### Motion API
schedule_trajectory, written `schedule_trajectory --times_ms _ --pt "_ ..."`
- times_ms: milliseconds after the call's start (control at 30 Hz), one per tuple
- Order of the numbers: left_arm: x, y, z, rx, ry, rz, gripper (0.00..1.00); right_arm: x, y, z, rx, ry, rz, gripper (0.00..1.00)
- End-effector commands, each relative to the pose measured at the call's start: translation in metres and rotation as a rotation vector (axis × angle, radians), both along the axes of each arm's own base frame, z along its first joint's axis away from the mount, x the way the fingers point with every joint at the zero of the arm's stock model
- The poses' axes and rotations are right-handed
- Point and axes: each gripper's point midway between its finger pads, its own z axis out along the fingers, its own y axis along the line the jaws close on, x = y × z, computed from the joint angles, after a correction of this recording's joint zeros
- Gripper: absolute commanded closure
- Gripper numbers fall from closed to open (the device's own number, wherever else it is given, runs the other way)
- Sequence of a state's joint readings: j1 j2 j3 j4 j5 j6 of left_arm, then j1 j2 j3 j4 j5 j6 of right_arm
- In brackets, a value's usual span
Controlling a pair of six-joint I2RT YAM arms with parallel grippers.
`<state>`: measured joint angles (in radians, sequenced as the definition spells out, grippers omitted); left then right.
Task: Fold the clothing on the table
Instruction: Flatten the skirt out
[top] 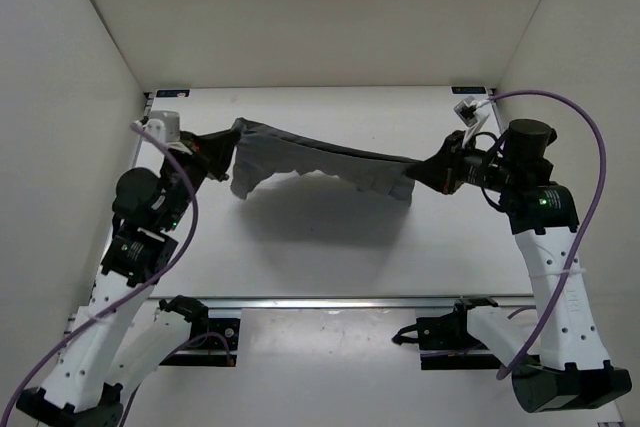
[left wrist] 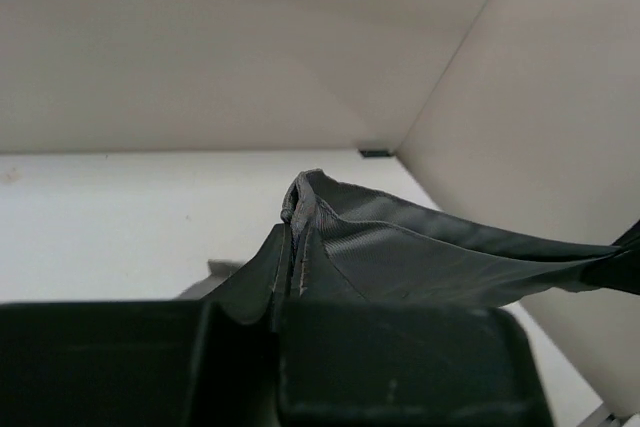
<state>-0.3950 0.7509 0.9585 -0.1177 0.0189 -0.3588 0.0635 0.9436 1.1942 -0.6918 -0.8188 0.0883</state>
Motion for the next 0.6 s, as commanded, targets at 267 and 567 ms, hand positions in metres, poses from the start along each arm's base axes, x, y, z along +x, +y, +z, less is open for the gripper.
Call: schedule_trajectory --times_ms 267,567 --pt "0.011 0.029 0.007 -0.013 -0.030 0.145 1.00 0.043 0.017 0.017 -0.078 -0.052 0.123 1.00" --pt "0.114 0.019 0.000 0.081 -0.014 0.168 1.00 0.176 0.009 0.015 -0.254 -0.065 0.005 1.00"
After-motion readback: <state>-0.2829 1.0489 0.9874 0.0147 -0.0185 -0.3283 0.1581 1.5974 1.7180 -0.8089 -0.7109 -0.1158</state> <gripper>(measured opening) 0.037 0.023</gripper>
